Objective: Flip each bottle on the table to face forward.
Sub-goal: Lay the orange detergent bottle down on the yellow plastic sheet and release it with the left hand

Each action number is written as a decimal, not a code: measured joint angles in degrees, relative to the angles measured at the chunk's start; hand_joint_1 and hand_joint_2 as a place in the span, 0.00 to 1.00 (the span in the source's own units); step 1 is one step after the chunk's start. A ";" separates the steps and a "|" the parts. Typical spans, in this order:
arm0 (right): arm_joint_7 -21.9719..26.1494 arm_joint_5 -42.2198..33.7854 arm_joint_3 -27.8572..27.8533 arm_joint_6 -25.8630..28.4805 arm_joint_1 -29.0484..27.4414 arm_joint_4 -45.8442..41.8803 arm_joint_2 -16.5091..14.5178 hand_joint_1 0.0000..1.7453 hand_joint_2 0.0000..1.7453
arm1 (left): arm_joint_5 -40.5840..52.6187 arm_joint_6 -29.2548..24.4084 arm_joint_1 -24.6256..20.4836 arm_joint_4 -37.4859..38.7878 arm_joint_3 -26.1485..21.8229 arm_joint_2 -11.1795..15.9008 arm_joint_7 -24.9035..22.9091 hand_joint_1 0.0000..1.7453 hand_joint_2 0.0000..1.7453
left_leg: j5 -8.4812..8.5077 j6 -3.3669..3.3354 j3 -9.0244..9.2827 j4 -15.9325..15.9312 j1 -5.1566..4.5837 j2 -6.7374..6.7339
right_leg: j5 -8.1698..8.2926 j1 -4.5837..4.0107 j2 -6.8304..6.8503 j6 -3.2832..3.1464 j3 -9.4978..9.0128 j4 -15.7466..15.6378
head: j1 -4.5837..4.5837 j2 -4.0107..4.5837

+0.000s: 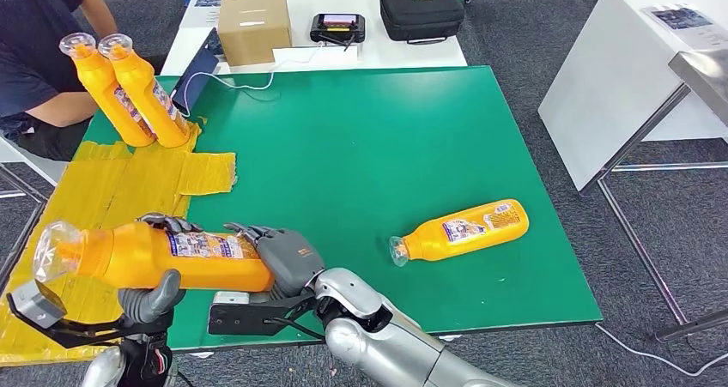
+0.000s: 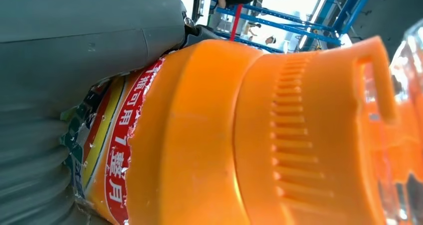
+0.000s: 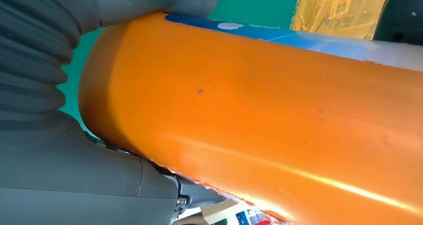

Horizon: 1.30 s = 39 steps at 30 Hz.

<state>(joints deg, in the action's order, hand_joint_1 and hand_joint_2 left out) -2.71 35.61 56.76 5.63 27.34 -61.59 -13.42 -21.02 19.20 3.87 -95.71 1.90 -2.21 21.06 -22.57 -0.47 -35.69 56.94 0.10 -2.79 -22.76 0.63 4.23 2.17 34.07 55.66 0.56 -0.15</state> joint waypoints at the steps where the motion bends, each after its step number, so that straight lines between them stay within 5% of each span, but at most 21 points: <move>1: 0.01 -0.04 -0.01 0.06 0.00 0.00 0.01 1.00 1.00 | 0.34 -0.04 -0.02 0.00 -0.01 -0.02 0.19 1.00 1.00 | 0.00 0.00 0.00 0.00 0.00 0.00 | 0.00 0.00 0.00 0.00 0.00 0.00 | -0.01 0.00; 5: 0.46 -0.41 -0.30 2.47 -0.48 -0.01 0.21 0.03 1.00 | 4.17 -1.70 -0.25 -0.07 0.02 -0.06 1.61 1.00 1.00 | 0.00 0.00 0.00 0.00 0.00 0.01 | 0.00 0.00 0.01 0.00 0.02 0.00 | -0.01 0.00; 6: 0.62 -0.49 -0.65 3.63 -0.84 -0.07 0.39 0.00 1.00 | 6.67 -2.89 -0.38 -0.14 0.09 -0.08 2.25 1.00 1.00 | 0.00 0.00 0.00 0.00 0.00 0.01 | 0.00 0.00 0.01 0.00 0.02 0.00 | 0.01 0.00; 16: 1.11 1.36 -10.76 6.87 -6.19 -10.06 5.77 0.00 1.00 | 45.68 -24.27 -4.11 -0.50 0.39 2.32 3.82 1.00 1.00 | 0.01 -0.01 -0.02 0.01 -0.01 0.00 | 0.04 0.00 0.00 0.02 0.03 0.00 | 0.01 0.00; 23: 2.55 0.11 -17.93 5.74 -10.40 -20.22 9.93 0.00 1.00 | 88.10 -40.66 -7.05 3.53 1.09 8.43 -6.69 1.00 1.00 | 0.01 0.00 -0.02 0.01 -0.01 -0.05 | 0.05 0.00 -0.04 0.02 0.06 0.00 | -0.02 0.00; 29: 3.95 -1.84 -23.04 5.02 -12.19 -26.70 12.48 0.00 1.00 | 100.44 -39.17 -8.67 11.44 3.23 15.92 -11.22 1.00 1.00 | 0.02 0.01 -0.03 0.00 0.00 -0.05 | 0.03 -0.01 -0.06 0.00 0.07 0.00 | -0.01 0.00; 39: 4.64 -2.09 -24.74 4.41 -12.97 -29.22 13.43 0.00 1.00 | 97.98 -32.73 -12.19 23.15 8.02 23.12 -9.26 1.00 1.00 | 0.02 0.01 -0.04 0.00 0.00 -0.03 | 0.03 0.00 -0.05 0.00 0.06 0.00 | 0.01 0.00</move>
<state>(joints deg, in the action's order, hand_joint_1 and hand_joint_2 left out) 1.93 33.52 32.01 10.04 14.37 -90.82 0.01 76.96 -13.53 -8.32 -72.56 9.92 20.91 11.81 -22.54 -0.46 -35.72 56.94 0.10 -2.82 -22.73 0.62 4.18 2.17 34.13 55.66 0.56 -0.15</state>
